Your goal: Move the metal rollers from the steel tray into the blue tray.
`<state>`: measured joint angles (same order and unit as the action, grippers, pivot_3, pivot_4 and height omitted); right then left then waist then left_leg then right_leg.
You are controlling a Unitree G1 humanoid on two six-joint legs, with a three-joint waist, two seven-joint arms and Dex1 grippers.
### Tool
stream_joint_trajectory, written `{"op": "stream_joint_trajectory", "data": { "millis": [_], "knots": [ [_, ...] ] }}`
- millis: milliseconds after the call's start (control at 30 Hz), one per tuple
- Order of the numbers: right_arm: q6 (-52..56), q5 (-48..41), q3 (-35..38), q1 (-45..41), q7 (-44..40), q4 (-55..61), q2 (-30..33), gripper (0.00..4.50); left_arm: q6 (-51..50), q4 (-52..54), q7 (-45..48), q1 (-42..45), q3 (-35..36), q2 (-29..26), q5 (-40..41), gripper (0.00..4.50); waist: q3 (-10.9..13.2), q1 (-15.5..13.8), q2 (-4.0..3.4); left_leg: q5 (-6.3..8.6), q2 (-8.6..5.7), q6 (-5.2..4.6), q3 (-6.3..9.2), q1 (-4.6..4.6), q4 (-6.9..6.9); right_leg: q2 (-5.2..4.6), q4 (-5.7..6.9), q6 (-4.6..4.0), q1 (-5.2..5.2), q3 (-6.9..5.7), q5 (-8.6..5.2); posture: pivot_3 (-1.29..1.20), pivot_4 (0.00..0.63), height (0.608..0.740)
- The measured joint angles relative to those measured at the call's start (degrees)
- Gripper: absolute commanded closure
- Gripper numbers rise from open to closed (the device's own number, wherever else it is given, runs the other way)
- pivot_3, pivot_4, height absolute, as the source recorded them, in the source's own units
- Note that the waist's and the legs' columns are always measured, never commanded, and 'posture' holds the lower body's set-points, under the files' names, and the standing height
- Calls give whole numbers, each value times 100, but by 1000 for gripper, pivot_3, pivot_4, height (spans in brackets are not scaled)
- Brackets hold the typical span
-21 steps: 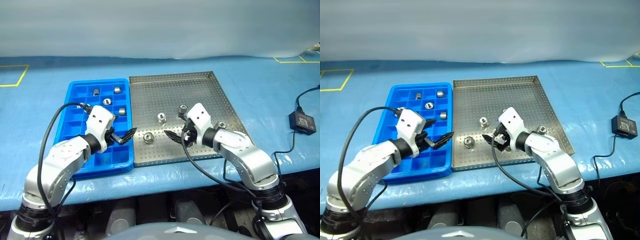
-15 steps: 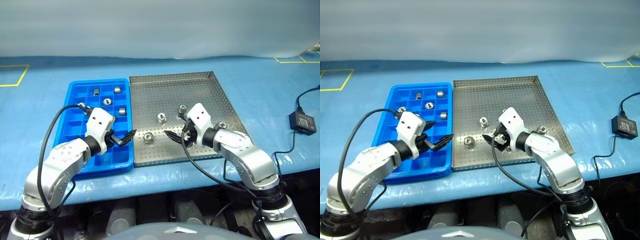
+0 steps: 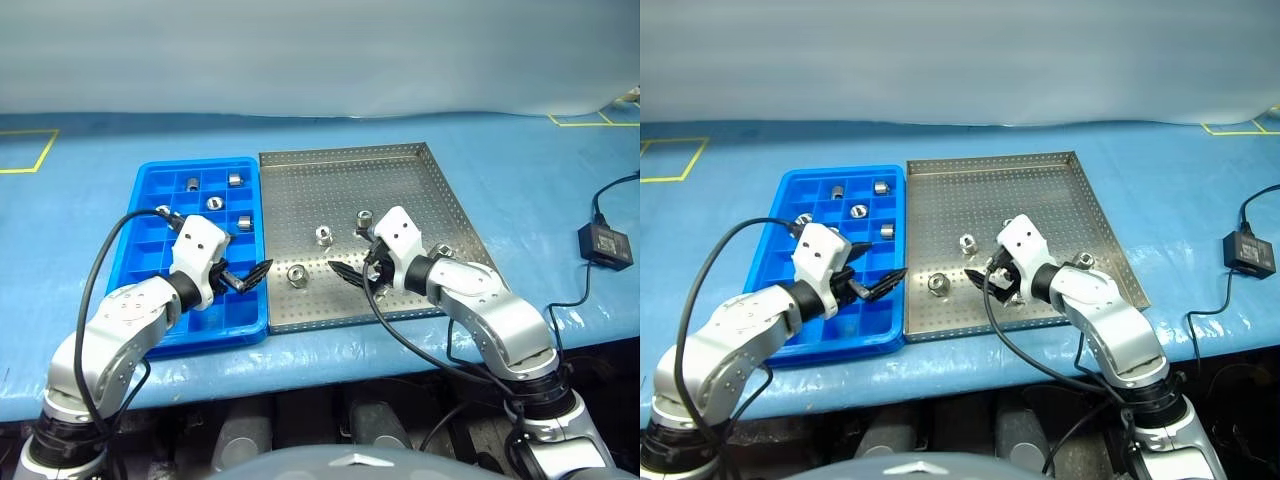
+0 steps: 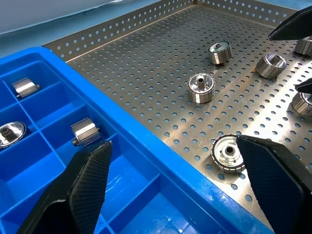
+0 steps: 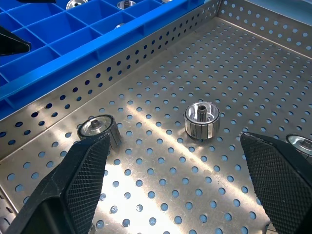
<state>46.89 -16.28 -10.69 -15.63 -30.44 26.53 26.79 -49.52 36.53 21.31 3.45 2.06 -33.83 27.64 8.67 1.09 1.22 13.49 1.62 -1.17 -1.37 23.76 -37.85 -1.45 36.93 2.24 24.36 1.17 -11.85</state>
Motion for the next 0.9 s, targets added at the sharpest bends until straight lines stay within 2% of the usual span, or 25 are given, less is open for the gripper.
{"op": "stream_joint_trajectory", "data": {
  "millis": [700,900],
  "knots": [
    [0,2,-63,-95,34,-29,-58,7,-15,142,-60,-10,-28,98,-2,56,0,-40,0,0,0,0,0,0,0,0,0,0,-1,0,0,-2,150,740],
    [-4,10,-82,-75,71,-24,-88,7,-32,21,232,546,-411,-162,-74,56,0,-42,0,0,-3,0,1,0,-6,2,0,1,-3,0,0,-42,150,740]
  ]
}}
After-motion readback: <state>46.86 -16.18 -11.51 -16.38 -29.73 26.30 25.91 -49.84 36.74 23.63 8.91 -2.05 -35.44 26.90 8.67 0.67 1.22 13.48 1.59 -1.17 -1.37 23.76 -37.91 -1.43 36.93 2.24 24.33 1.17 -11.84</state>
